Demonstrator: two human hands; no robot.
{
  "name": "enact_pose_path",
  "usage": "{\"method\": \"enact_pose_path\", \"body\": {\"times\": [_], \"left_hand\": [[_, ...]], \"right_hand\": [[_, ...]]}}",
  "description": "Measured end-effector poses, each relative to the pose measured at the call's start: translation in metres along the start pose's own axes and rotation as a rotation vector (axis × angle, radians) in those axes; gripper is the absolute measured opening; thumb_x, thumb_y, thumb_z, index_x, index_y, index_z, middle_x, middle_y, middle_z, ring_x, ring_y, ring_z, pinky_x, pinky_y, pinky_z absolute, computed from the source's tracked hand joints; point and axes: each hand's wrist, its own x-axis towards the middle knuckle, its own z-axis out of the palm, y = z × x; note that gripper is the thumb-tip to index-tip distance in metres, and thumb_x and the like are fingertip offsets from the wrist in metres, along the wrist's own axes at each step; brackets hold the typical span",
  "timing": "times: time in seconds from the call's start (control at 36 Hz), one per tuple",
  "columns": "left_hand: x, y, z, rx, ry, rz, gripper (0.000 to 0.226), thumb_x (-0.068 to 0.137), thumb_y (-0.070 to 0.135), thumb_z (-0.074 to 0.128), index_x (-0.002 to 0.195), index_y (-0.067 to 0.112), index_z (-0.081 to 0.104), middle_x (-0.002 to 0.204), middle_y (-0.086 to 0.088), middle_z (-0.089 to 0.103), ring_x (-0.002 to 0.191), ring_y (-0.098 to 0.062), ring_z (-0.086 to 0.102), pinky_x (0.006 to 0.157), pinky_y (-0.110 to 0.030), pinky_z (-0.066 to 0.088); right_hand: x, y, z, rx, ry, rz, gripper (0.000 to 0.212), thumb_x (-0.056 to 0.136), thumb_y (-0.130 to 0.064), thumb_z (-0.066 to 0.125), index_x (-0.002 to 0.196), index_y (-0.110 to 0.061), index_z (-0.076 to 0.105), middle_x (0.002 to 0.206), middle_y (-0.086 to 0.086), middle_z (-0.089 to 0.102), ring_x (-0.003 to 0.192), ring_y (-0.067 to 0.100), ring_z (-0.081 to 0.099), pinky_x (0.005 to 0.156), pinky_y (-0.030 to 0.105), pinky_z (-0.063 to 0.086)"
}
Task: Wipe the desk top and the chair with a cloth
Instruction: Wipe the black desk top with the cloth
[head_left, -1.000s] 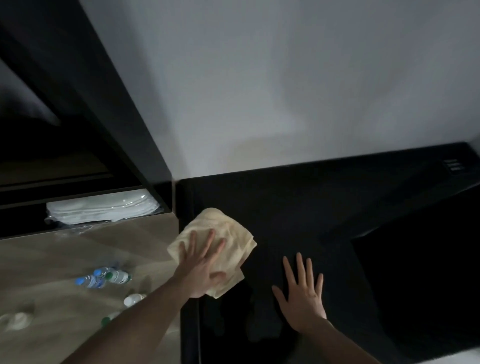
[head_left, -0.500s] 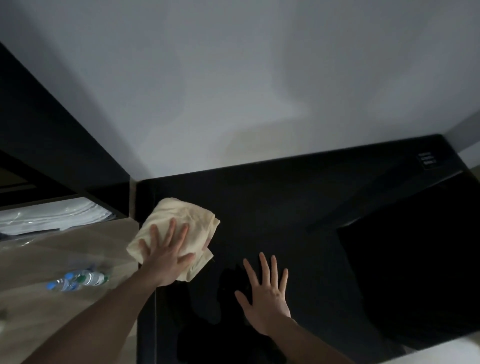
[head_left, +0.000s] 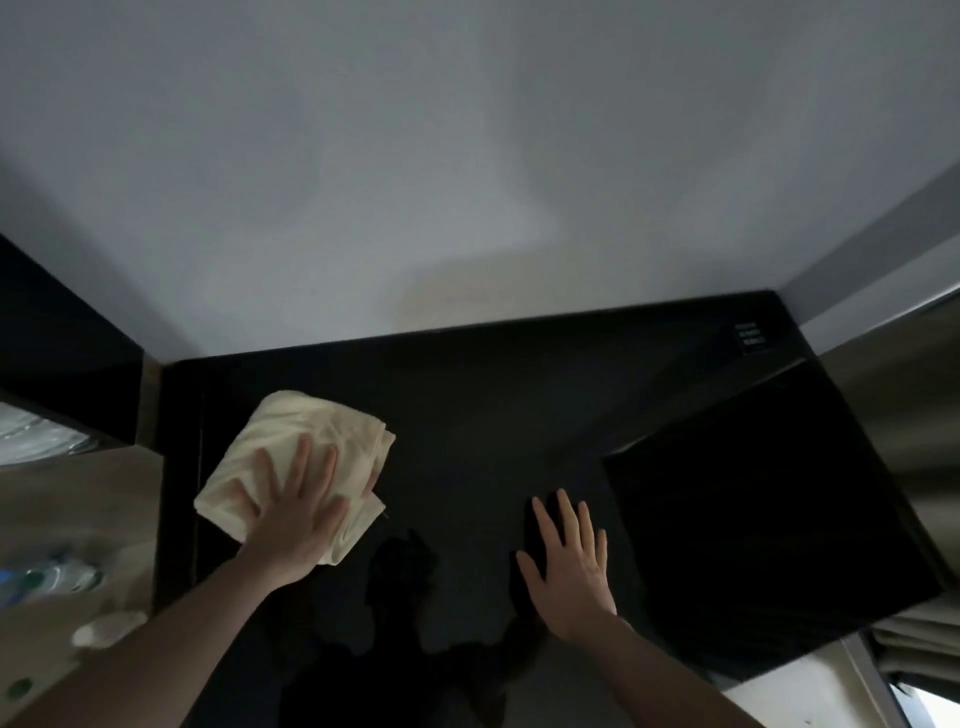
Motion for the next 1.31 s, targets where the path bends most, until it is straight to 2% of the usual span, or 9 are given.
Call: {"method": "enact_pose_path", "body": {"times": [0.19, 0.39, 0.5, 0.69, 0.86, 0.94, 1.03, 1.11, 1.31], "left_hand": [[0.013, 0.095, 0.021, 0.034, -0.061, 0.063, 0.079, 0.087, 0.067, 0.009, 0.161, 0.037, 0.010, 0.169, 0.001, -0.011, 0.154, -0.036, -0.015, 0.102, -0.049, -0.042], [0.040, 0.205, 0.040, -0.021, -0.144, 0.148, 0.072, 0.092, 0.066, -0.002, 0.148, 0.036, -0.037, 0.149, 0.009, -0.054, 0.127, -0.037, -0.058, 0.089, -0.044, -0.049], [0.064, 0.274, 0.047, -0.098, -0.186, 0.133, 0.073, 0.092, 0.068, 0.003, 0.147, 0.042, -0.038, 0.149, 0.015, -0.054, 0.131, -0.040, -0.055, 0.112, -0.064, -0.025], [0.090, 0.360, 0.054, -0.124, -0.162, 0.173, 0.070, 0.102, 0.062, 0.016, 0.149, 0.044, -0.033, 0.148, 0.020, -0.053, 0.130, -0.037, -0.057, 0.115, -0.063, -0.020], [0.087, 0.358, 0.032, -0.039, -0.133, 0.283, 0.064, 0.109, 0.044, 0.019, 0.156, 0.032, -0.024, 0.158, 0.007, -0.040, 0.129, -0.021, -0.059, 0.108, -0.046, -0.037], [0.071, 0.333, 0.014, -0.211, -0.151, 0.232, 0.069, 0.109, 0.038, 0.030, 0.158, 0.034, -0.018, 0.165, 0.010, -0.027, 0.149, -0.016, -0.033, 0.123, -0.043, -0.015], [0.045, 0.295, 0.011, -0.301, 0.026, 0.215, 0.078, 0.105, 0.031, 0.047, 0.161, 0.032, -0.007, 0.169, 0.011, -0.007, 0.155, -0.009, -0.009, 0.127, -0.036, 0.004], [0.023, 0.257, 0.017, -0.228, 0.102, 0.093, 0.083, 0.101, 0.038, 0.055, 0.162, 0.027, 0.000, 0.169, 0.008, -0.003, 0.156, -0.018, -0.001, 0.126, -0.038, 0.011], [-0.002, 0.199, 0.035, -0.073, -0.029, -0.058, 0.100, 0.091, 0.065, 0.055, 0.163, 0.024, -0.001, 0.168, 0.001, -0.020, 0.156, -0.027, -0.011, 0.127, -0.046, 0.007]], "right_hand": [[0.039, 0.073, -0.035, 0.025, 0.006, 0.042, 0.071, 0.107, -0.054, 0.035, 0.165, -0.037, -0.003, 0.171, -0.002, -0.020, 0.157, 0.027, -0.023, 0.128, 0.051, -0.006], [0.072, 0.161, -0.072, -0.022, 0.014, -0.063, 0.071, 0.107, -0.055, 0.034, 0.164, -0.038, -0.005, 0.170, -0.005, -0.022, 0.156, 0.024, -0.025, 0.125, 0.048, -0.013], [0.083, 0.214, -0.100, -0.005, 0.026, 0.021, 0.071, 0.107, -0.056, 0.032, 0.164, -0.037, -0.007, 0.170, -0.005, -0.024, 0.156, 0.026, -0.025, 0.126, 0.051, -0.010], [0.087, 0.265, -0.117, -0.087, -0.028, -0.047, 0.071, 0.107, -0.057, 0.028, 0.162, -0.039, -0.014, 0.170, -0.005, -0.024, 0.156, 0.023, -0.024, 0.127, 0.053, -0.008], [0.090, 0.234, -0.120, -0.039, -0.025, -0.012, 0.071, 0.108, -0.056, 0.029, 0.164, -0.034, -0.008, 0.171, 0.000, -0.019, 0.157, 0.032, -0.021, 0.126, 0.056, -0.006], [0.096, 0.206, -0.124, -0.016, -0.006, -0.046, 0.071, 0.108, -0.055, 0.030, 0.164, -0.034, -0.007, 0.171, 0.000, -0.018, 0.157, 0.030, -0.019, 0.128, 0.055, -0.004], [0.104, 0.167, -0.126, -0.032, 0.047, -0.147, 0.071, 0.107, -0.054, 0.033, 0.164, -0.034, -0.004, 0.172, 0.001, -0.014, 0.158, 0.030, -0.016, 0.128, 0.055, -0.001], [0.116, 0.119, -0.128, -0.032, 0.045, -0.231, 0.076, 0.106, -0.056, 0.035, 0.163, -0.036, -0.011, 0.171, 0.002, -0.020, 0.157, 0.031, -0.020, 0.127, 0.056, -0.005], [0.150, 0.033, -0.113, -0.076, -0.072, -0.331, 0.090, 0.101, -0.067, 0.040, 0.156, -0.045, -0.027, 0.159, -0.004, -0.047, 0.147, 0.033, -0.041, 0.116, 0.063, -0.020]]}}
